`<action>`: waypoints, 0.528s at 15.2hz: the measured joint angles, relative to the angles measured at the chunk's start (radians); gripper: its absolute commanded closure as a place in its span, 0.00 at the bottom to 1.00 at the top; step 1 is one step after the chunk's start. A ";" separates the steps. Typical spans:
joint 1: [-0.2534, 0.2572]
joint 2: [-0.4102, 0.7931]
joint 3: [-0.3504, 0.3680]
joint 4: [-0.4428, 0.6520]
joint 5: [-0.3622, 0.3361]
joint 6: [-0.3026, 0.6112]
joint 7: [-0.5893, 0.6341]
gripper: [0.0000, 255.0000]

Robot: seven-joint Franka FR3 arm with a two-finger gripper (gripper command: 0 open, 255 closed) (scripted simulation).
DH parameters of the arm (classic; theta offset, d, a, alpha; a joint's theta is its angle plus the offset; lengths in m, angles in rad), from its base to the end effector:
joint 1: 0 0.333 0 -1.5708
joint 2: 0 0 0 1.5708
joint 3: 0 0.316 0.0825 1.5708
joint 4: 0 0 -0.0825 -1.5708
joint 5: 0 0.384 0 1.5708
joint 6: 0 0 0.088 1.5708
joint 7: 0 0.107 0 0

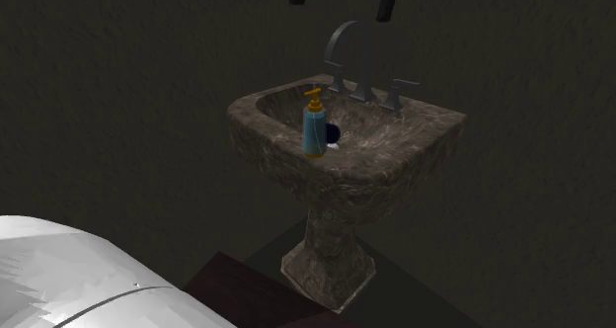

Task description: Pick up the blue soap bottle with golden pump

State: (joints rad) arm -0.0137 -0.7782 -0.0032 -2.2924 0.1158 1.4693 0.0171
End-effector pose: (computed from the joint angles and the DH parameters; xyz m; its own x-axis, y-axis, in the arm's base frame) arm 0.2989 0.0079 0.6100 0.9987 -0.0211 -0.0462 -0.0264 -0.9928 -0.1168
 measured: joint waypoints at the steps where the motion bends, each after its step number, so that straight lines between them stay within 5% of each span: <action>1: 0.000 0.000 0.000 0.000 0.000 0.000 0.000 0.00; 8: 0.019 0.155 0.078 0.006 0.018 0.167 0.050 0.00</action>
State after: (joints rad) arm 0.0052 -0.6228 0.0747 -2.2866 0.1341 1.6364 0.0670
